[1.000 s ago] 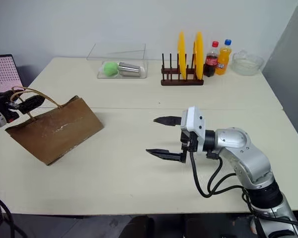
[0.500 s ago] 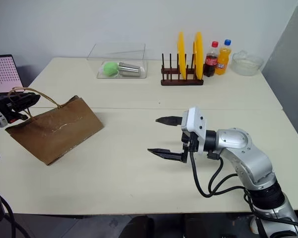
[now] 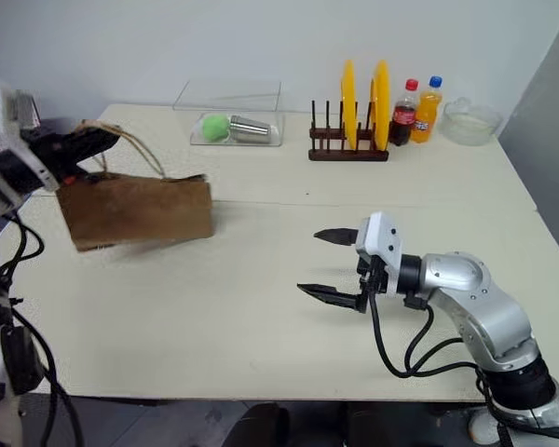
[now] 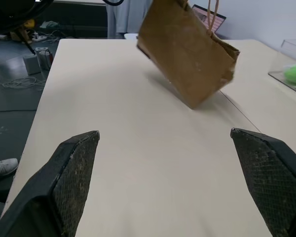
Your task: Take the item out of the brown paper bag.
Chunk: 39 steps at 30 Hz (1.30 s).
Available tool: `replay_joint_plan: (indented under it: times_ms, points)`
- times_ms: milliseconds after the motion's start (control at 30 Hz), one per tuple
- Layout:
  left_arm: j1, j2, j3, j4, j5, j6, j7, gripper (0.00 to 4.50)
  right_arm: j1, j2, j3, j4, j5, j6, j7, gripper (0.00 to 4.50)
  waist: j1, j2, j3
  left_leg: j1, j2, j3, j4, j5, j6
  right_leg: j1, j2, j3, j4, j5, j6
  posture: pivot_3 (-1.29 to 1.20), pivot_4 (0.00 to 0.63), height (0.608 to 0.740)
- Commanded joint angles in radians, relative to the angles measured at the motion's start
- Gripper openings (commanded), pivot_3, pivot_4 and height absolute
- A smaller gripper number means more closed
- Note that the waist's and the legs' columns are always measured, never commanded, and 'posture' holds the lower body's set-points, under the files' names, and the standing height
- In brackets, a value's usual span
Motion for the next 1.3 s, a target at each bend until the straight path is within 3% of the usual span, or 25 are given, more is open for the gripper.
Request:
replay_joint_plan:
  times_ms: [33, 167, 300, 633, 967, 1300]
  points:
    - [-0.115, -0.039, -0.038, 0.016, 0.010, -0.032, -0.026, 0.02, 0.037, -0.017, -0.047, -0.061, 0.014, 0.019, -0.033, 4.50, -0.001, 0.000, 0.000, 0.000, 0.000, 0.000, 0.000, 0.000, 0.000, 0.000, 0.000, 0.000, 0.000, 0.000, 0.000, 0.00, 0.150, 0.740]
    - [-0.213, -0.111, -0.085, 0.119, 0.050, -0.083, -0.037, 0.02, 0.086, -0.029, -0.067, -0.082, 0.005, 0.032, -0.061, 4.50, -0.001, 0.000, 0.000, 0.000, 0.000, 0.000, 0.001, 0.000, 0.000, 0.000, 0.000, 0.000, 0.001, 0.000, 0.000, 0.00, 0.150, 0.740]
    - [-0.352, -0.255, -0.134, 0.303, 0.113, -0.199, -0.006, 0.02, 0.155, -0.040, -0.101, -0.102, -0.004, 0.044, -0.108, 4.50, -0.001, -0.001, 0.000, -0.003, 0.000, -0.001, 0.006, 0.000, 0.000, 0.000, 0.001, -0.001, 0.001, 0.000, 0.000, 0.00, 0.150, 0.740]
    - [-0.577, -0.480, -0.142, 0.627, 0.208, -0.365, 0.110, 0.02, 0.269, -0.045, -0.138, -0.150, -0.047, 0.045, -0.193, 4.50, -0.005, -0.002, 0.001, -0.005, 0.000, 0.000, 0.007, 0.000, 0.001, -0.002, 0.001, 0.000, 0.001, 0.000, 0.004, 0.00, 0.150, 0.740]
    - [-0.638, -0.580, -0.155, 0.739, 0.314, -0.432, 0.319, 0.02, 0.310, -0.041, -0.153, -0.177, -0.070, 0.050, -0.251, 4.50, -0.004, -0.002, 0.001, -0.005, 0.000, 0.000, 0.008, 0.000, 0.001, -0.002, 0.001, 0.000, 0.002, -0.001, 0.007, 0.00, 0.150, 0.740]
    - [-0.597, -0.631, -0.170, 0.751, 0.384, -0.415, 0.348, 0.02, 0.303, -0.029, -0.145, -0.187, -0.074, 0.056, -0.279, 4.50, -0.004, -0.002, 0.001, -0.005, -0.001, 0.000, 0.008, 0.000, 0.000, -0.002, 0.001, 0.000, 0.002, -0.001, 0.007, 0.00, 0.150, 0.740]
